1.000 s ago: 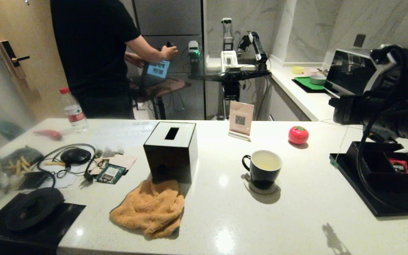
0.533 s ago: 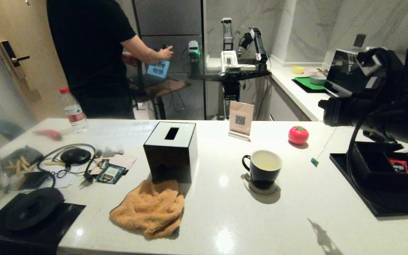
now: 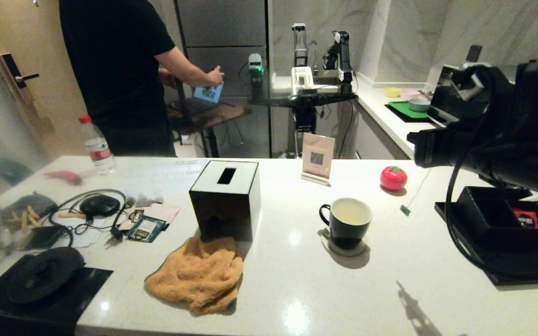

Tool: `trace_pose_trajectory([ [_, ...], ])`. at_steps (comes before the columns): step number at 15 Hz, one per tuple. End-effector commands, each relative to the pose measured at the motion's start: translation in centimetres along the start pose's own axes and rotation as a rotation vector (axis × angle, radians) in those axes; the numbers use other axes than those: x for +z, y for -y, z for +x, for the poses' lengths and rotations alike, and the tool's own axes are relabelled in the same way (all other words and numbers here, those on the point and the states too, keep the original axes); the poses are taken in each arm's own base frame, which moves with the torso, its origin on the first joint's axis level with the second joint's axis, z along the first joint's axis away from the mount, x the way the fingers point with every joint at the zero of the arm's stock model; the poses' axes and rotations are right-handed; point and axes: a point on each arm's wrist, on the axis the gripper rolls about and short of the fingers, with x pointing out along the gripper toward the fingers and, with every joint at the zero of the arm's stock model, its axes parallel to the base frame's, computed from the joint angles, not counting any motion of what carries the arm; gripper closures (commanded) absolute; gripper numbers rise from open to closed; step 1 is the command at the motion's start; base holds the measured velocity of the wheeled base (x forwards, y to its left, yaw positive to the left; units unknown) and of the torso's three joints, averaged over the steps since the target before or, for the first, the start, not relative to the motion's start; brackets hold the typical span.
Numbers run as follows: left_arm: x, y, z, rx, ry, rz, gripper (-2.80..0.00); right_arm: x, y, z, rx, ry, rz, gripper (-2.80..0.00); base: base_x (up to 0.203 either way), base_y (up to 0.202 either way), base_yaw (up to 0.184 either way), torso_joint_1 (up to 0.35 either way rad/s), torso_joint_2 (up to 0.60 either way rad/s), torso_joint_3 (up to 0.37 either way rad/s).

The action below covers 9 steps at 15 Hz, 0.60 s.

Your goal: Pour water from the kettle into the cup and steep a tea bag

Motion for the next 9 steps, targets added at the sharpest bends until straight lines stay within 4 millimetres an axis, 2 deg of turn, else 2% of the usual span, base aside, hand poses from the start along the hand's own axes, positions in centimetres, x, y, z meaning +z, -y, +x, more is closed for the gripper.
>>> trace_pose_trajectory([
  [1, 0.01, 0.0, 0.0, 0.0, 0.0, 0.0, 0.0, -0.16, -0.22, 0.28, 0.004, -0.006, -0.003, 0.0, 0.0, 0.0, 0.0, 0.0, 0.0, 0.0],
  [9, 0.27, 0.05, -0.09, -0.018, 0.008, 0.067, 0.0, -0.35, -0.25, 0.24, 0.004, -0.012, -0.006, 0.0, 0.0, 0.0, 0.0, 0.0, 0.0, 0.0],
])
